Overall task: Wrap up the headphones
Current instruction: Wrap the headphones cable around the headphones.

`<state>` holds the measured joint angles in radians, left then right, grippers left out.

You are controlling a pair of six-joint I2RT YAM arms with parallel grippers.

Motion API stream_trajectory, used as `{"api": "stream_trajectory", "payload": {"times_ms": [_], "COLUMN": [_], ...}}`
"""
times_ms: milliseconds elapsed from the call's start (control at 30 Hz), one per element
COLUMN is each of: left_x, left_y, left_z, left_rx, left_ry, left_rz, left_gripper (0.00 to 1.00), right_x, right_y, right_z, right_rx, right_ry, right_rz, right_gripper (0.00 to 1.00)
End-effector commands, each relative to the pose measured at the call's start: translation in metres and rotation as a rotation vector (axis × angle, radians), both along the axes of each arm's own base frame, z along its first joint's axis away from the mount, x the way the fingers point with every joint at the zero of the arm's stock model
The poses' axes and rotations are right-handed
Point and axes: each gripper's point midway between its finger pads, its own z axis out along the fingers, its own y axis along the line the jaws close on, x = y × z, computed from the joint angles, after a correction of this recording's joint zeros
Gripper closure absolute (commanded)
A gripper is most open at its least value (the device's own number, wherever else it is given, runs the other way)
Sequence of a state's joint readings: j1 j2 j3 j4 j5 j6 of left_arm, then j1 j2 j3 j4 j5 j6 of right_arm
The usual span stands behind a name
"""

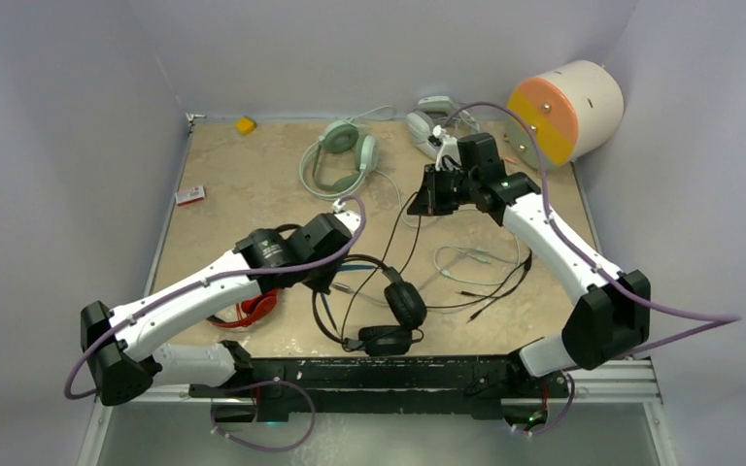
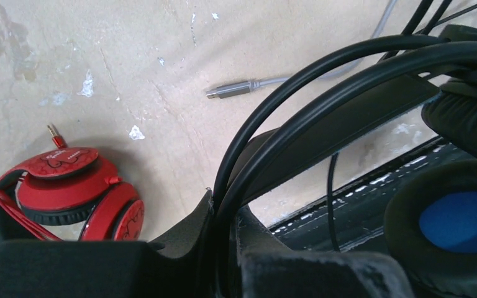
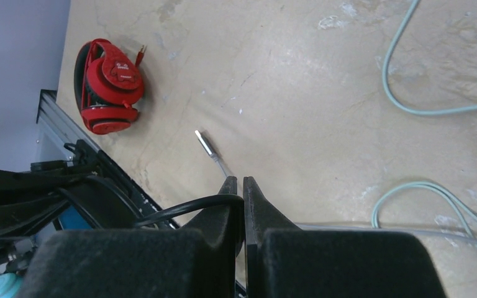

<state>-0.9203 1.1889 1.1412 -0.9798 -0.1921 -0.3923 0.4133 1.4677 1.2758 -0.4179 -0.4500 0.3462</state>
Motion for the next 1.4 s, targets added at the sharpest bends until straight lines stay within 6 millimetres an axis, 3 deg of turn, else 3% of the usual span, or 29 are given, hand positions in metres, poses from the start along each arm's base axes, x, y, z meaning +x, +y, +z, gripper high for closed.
{"api": "stream_trajectory", "payload": {"times_ms": [0,200,433,767,933,1067,1367], "left_x": [0.018,0.034,0.042,0.067,0.082,0.092,0.112], "left_y": [-0.006,0.012,0.018,0.03,0.045,0.049,0.038], "left_z": [0.007,0.009,0.001,-0.001,0.004,0.012,0.032], "left_rx": [0.044,0.137,0.202,0.361,0.512,0.589,0.611], "left_ry": [-0.13,-0.216,-0.247,-0.331,-0.405,-0.459,-0.539], "left_rz": [0.006,0.072,0.1,0.189,0.278,0.294,0.364], "left_gripper": [1.0,1.0,1.0,1.0,1.0,1.0,1.0], "right_x": [-0.002,-0.018,-0.014,-0.055,-0.079,-0.091,-0.115], "right_y": [-0.016,-0.021,-0.054,-0.035,-0.038,-0.041,-0.029], "right_z": [0.031,0.046,0.059,0.093,0.12,0.128,0.157], "right_rx": [-0.021,-0.002,-0.014,0.136,0.157,0.149,0.272], "right_ry": [-0.066,-0.085,-0.089,-0.098,-0.131,-0.136,-0.133], "right_rz": [-0.018,-0.003,-0.107,0.065,0.11,0.126,0.221], "right_gripper": [1.0,1.0,1.0,1.0,1.0,1.0,1.0]}}
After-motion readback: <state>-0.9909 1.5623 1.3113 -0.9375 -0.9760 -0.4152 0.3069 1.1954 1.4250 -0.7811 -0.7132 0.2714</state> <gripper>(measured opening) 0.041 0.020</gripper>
